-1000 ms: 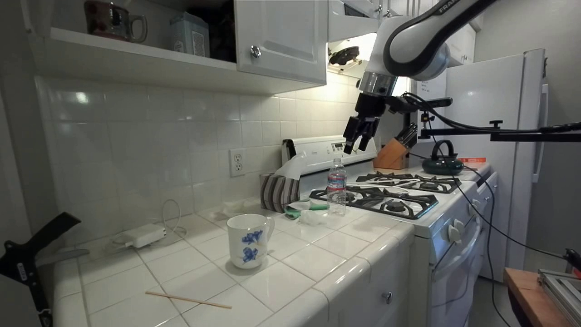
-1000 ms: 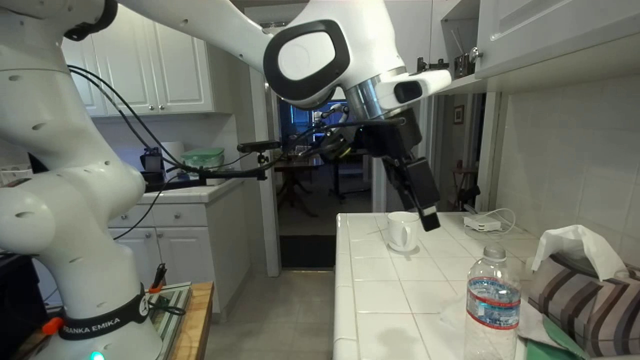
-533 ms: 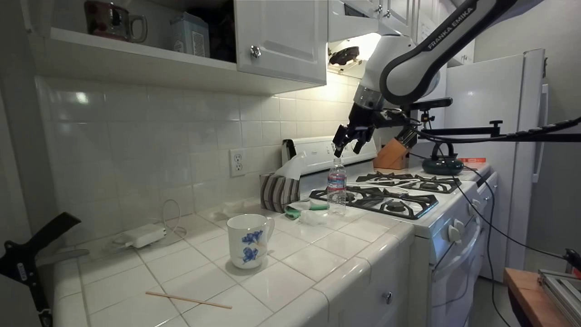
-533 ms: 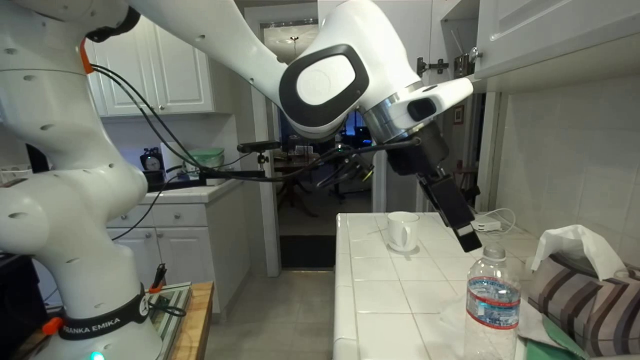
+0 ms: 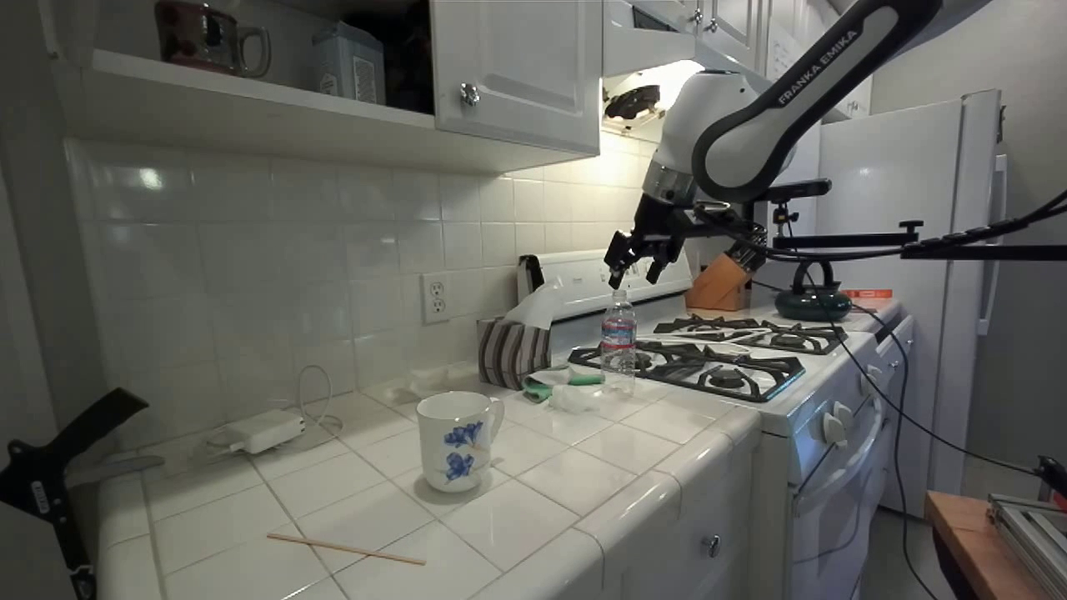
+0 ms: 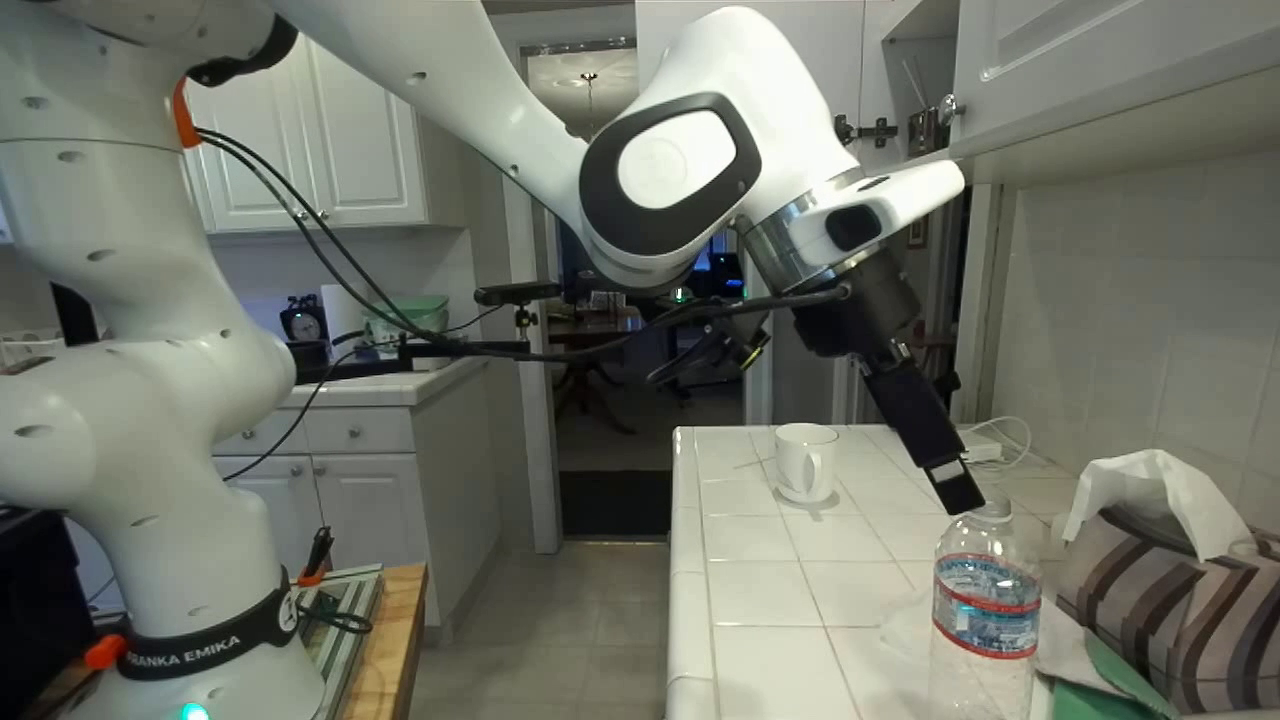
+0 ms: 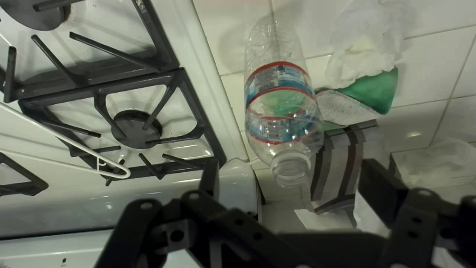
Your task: Move the bottle to the left. Then, open the right door of the wall cabinet, retrieve a cup, and place it on the counter.
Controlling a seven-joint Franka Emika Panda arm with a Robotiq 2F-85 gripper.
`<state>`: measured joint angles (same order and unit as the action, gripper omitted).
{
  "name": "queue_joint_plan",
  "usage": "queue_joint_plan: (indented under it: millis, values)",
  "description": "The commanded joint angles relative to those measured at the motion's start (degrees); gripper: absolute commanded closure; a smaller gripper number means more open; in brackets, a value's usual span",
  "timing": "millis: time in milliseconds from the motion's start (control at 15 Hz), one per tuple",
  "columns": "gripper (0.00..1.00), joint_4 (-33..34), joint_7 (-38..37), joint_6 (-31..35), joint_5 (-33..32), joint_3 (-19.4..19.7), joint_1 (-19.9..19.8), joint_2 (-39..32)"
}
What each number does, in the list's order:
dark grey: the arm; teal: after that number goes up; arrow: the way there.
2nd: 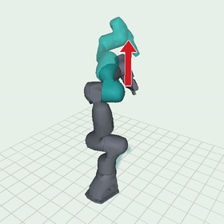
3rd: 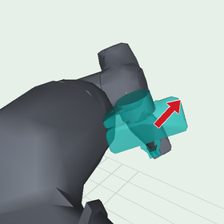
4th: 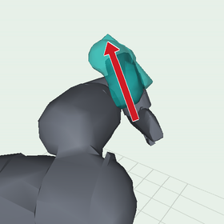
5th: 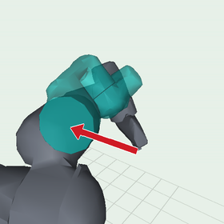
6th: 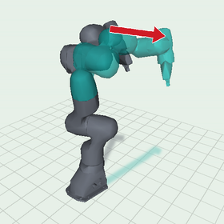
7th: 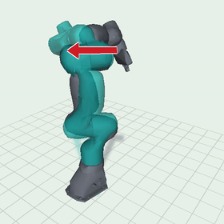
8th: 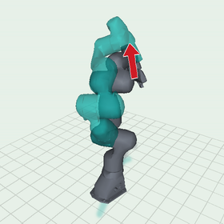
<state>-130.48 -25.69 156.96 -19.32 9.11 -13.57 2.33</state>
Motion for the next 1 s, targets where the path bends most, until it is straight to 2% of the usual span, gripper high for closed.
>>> queue_joint_plan:
  millis: [0,67,133,333,400,467,600,667,800,933]
  values:
    - [0.1,3.3,-3.0,-0.4,-1.5,0.2,0.4,-2.8]
    - [0.11,3.7,-3.2,-0.5,-1.5,0.3,0.6,-3.3]
    - [0.16,4.1,-3.4,-0.5,-1.6,0.5,0.8,-3.7]
    - [0.24,4.8,-3.6,-0.6,-1.4,1.0,1.2,-4.7]
    - [0.29,5.0,-3.5,-0.7,-1.3,1.2,1.4,-5.0]
    - [0.41,5.0,-3.5,-0.7,-1.3,1.4,1.5,-5.3]
    - [0.47,5.0,-3.6,-0.6,-1.4,1.7,1.8,-5.6]
    - [0.61,5.0,-3.6,-0.6,-1.4,1.9,1.9,-5.7]
    - [0.72,5.0,-3.6,-0.6,-1.4,2.1,2.2,-5.8]
    - [0.76,5.2,-3.7,-0.7,-1.6,2.3,2.4,-5.8]
